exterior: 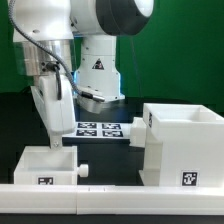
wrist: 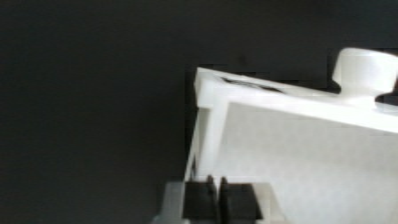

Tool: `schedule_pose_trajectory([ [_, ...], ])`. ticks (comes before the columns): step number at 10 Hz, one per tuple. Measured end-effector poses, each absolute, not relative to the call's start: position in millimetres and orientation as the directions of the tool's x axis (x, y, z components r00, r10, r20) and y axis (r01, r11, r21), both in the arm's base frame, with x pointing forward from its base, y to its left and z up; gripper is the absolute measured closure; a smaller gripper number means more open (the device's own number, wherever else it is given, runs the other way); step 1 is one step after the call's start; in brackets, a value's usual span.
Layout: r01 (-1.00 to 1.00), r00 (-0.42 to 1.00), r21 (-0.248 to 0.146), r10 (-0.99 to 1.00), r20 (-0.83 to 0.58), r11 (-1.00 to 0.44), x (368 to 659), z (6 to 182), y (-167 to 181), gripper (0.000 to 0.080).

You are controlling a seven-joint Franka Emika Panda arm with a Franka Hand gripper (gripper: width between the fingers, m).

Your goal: Assemble drawer

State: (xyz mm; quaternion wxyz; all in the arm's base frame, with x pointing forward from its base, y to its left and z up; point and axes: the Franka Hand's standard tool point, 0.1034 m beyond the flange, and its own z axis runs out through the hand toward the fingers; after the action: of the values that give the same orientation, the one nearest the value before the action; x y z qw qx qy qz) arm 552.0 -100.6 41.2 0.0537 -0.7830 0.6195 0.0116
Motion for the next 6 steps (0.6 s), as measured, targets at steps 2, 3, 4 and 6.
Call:
schedule_pose_trajectory([
  [2, -0.970, 0.236, -0.077, -0.968, -0.082, -0.230, 556, 43.8, -100, 0.0798],
  [3, -0.969, 0.238, -0.084, -0.968, -0.081, -0.232, 561, 46.6, -98, 0.0798],
  [4, -0.968, 0.241, -0.095, -0.967, -0.079, -0.233, 570, 50.6, -97, 0.0798],
  [6, -0.972, 0.216, -0.118, -0.973, -0.086, -0.206, 595, 59.7, -89, 0.0798],
])
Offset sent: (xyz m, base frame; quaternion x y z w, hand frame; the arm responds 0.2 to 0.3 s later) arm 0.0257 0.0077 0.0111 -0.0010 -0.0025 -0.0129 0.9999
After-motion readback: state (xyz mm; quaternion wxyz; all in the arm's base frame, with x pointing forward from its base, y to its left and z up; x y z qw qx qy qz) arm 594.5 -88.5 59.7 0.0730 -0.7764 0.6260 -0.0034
